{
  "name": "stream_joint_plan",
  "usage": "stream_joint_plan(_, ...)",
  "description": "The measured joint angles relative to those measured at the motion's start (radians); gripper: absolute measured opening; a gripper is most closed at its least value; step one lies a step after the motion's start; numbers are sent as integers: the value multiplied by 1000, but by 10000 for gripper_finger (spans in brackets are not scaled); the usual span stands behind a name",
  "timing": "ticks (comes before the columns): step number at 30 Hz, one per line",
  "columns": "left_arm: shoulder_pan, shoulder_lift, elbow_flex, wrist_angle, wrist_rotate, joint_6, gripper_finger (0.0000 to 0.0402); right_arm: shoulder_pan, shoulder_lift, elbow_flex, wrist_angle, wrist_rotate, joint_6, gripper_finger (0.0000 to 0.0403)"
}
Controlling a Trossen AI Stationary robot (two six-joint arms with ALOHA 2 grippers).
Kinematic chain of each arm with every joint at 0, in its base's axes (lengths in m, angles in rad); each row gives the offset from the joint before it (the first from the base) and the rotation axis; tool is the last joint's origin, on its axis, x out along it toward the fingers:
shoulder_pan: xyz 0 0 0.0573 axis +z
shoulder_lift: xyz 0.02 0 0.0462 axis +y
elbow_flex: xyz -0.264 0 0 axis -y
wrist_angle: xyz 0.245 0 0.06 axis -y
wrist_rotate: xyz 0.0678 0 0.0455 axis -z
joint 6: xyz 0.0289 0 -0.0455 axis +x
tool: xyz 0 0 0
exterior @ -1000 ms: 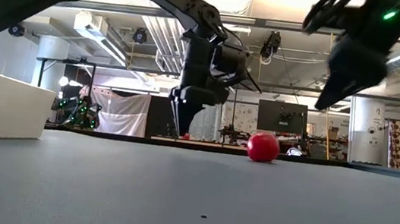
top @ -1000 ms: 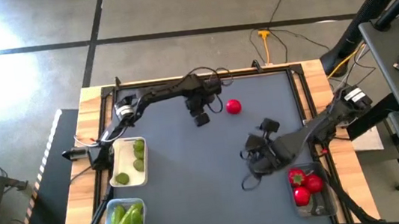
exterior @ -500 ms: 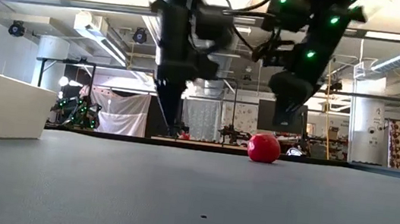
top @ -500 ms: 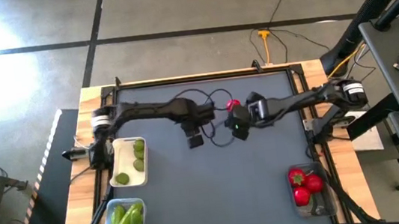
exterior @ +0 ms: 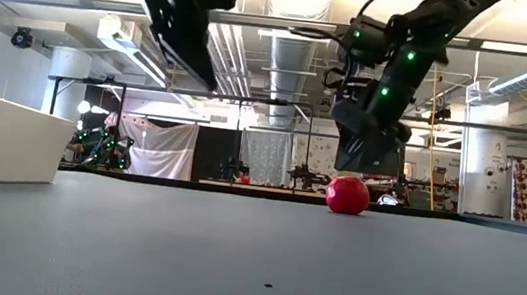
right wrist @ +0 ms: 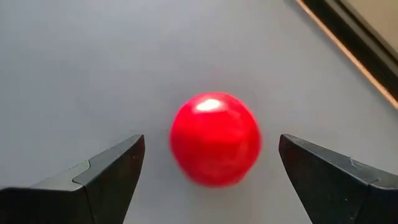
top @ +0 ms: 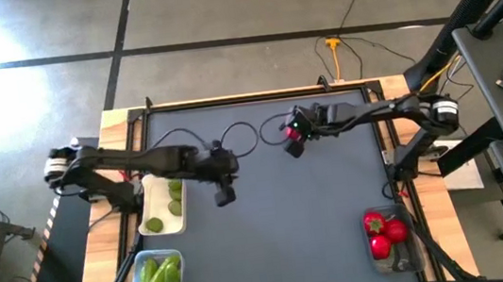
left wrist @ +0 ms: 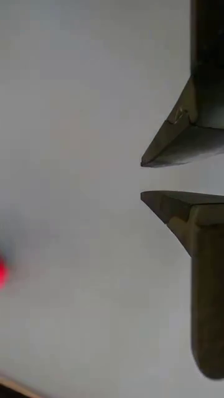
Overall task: Sort produce into baskets
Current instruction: Put the red tomato into the black bin
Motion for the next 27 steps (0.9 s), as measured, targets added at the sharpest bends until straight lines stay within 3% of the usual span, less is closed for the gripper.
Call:
stream_joint_plan(7,-63,-102,-232,461,0,37,57,-50,67,0,19,3,-17,364)
stream_joint_plan(18,-101,-109,-500,1063,1,193,57,-57,142,1,66,-23,40,364)
stream_joint_plan(21,-100,-109,-556,1162,-1,213,57,-57,150,2,75,-32,57,364)
stream_joint_plan(27,-102,-106,-646,1208,0,216,57,-57,181,2,83,-73,118,363)
